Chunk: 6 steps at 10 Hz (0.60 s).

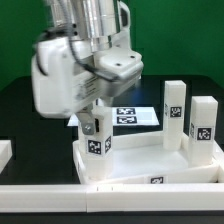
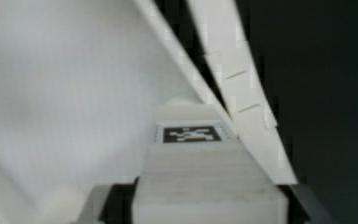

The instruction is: Assemble desk

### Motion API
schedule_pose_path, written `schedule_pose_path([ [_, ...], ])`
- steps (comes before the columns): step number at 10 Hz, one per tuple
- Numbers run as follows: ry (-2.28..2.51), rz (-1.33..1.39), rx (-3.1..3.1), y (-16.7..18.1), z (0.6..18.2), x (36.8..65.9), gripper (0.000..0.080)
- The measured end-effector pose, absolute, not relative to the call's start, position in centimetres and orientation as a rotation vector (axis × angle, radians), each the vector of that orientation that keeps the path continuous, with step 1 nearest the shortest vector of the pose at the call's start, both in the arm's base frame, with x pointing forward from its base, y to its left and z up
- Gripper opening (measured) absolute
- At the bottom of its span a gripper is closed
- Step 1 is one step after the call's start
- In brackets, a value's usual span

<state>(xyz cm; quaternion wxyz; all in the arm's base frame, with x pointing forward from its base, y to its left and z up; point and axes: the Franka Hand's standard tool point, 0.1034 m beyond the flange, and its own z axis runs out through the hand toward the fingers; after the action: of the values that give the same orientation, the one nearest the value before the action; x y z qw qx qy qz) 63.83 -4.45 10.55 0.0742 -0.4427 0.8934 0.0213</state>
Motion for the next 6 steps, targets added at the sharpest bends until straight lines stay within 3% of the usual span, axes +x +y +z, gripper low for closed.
schedule_pose_path([
  [1, 2.647, 0.061, -1.395, -4.44, 10.56, 63.83, 0.0284],
  [2, 2.619, 0.058, -1.451, -4.37, 10.48, 63.79, 0.0368],
  [3, 2.513, 0.046, -1.672, -4.14, 10.38, 63.52, 0.0368],
  [4, 2.291, 0.016, -1.971, -3.98, 10.32, 63.56, 0.0549],
  [5, 2.094, 0.002, -2.176, -3.89, 10.37, 63.61, 0.0618],
  [6, 2.078, 0.000, -2.190, -3.93, 10.34, 63.62, 0.0618],
])
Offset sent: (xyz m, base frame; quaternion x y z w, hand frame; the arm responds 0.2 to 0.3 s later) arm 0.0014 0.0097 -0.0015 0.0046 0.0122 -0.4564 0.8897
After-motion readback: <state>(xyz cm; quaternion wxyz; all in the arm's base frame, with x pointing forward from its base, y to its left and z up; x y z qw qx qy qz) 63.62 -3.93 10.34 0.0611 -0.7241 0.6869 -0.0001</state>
